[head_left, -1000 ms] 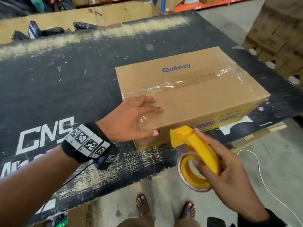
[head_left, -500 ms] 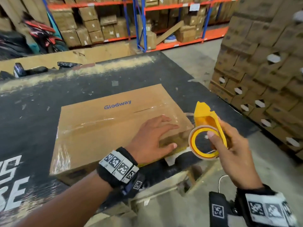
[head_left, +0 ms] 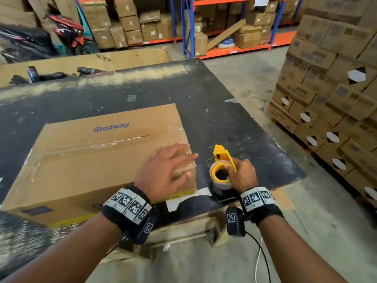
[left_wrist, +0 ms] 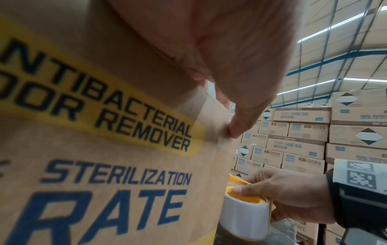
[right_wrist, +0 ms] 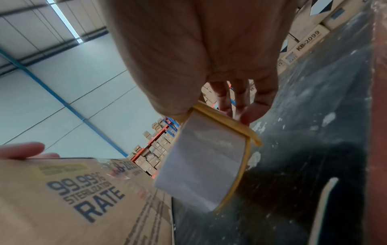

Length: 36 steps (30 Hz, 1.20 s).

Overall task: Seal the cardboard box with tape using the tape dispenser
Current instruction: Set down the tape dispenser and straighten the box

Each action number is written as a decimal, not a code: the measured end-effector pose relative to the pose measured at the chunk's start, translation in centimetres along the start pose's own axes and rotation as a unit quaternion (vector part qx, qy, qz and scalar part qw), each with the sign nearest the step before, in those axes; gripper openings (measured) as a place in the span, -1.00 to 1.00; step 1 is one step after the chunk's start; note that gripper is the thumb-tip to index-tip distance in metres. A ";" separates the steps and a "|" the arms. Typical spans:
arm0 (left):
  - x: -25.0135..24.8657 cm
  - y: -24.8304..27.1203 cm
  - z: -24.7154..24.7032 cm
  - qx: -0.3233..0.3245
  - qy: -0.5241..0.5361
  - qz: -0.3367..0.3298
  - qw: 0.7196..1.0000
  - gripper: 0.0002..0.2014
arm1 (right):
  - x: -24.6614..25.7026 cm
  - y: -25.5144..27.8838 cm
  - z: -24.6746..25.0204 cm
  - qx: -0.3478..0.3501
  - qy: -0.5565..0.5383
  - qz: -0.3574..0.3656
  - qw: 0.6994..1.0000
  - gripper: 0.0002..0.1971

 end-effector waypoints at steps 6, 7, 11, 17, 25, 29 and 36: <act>0.2 0.3 0.3 0.001 0.043 0.015 0.999 -0.39 | -1.5 -0.8 -1.4 0.031 0.035 -0.008 0.999 -0.70; 0.5 0.5 0.7 -0.006 0.077 0.027 0.997 -0.40 | -1.7 -0.8 -1.7 0.037 0.035 -0.010 0.999 -0.68; 2.8 3.4 3.1 -0.060 0.156 0.073 0.983 -0.48 | -2.1 -0.3 -1.9 0.036 0.038 -0.043 0.998 -0.57; 12.8 13.7 7.9 -0.151 0.102 0.216 0.959 -0.60 | 8.0 3.1 0.7 -0.100 -0.073 0.097 0.988 -0.55; 26.8 25.6 8.0 -0.029 0.009 0.401 0.915 -0.45 | 18.9 5.9 -5.7 0.014 0.034 0.217 0.975 -0.41; 26.9 26.8 6.6 -0.027 0.065 0.383 0.921 -0.42 | 19.7 6.1 -7.0 0.012 0.081 0.181 0.980 -0.34; 27.1 27.1 7.0 -0.043 0.092 0.371 0.923 -0.40 | 20.0 6.5 -7.0 0.004 0.073 0.159 0.985 -0.23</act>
Point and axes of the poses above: each hand's wrist, its own y-axis away from the middle knuckle, its own z-axis out of the back of the hand, x = y × z, the point moved 9 cm from there along -y, towards the middle knuckle, and after that the axes turned 11 degrees about -y, right-handed, at the moved point
